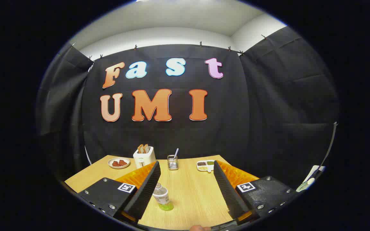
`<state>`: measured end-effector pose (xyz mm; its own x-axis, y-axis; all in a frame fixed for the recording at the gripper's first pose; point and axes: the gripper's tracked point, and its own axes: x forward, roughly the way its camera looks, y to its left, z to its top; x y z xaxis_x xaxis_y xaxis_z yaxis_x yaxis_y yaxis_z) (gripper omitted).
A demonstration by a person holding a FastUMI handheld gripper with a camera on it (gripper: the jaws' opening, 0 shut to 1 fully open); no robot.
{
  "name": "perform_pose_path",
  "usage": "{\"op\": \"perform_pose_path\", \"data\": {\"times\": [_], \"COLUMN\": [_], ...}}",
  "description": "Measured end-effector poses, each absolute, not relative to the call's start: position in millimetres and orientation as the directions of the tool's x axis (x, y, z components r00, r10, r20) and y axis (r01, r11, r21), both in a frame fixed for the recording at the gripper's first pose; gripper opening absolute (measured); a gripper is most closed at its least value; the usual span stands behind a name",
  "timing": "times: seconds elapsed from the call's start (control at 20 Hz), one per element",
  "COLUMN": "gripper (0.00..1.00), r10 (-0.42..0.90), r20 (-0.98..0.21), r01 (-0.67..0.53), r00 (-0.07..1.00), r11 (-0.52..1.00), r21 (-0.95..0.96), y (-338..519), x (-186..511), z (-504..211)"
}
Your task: Take the bottle from table, then pour the juice into the cup, finally place the bottle on the coaster
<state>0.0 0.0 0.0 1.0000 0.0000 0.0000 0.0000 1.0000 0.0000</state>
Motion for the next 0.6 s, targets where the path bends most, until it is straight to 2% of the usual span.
{"op": "perform_pose_path", "data": {"times": [0.35, 0.6], "gripper": [0.99, 0.99], "r10": [-0.045, -0.036], "r20": [0.009, 0.014], "r01": [0.045, 0.036], "r00": [0.999, 0.999], "r11": [0.999, 0.999], "r21": [-0.012, -0.002], "y": [-17, -19], "x": [6, 0], "z": [6, 7]}}
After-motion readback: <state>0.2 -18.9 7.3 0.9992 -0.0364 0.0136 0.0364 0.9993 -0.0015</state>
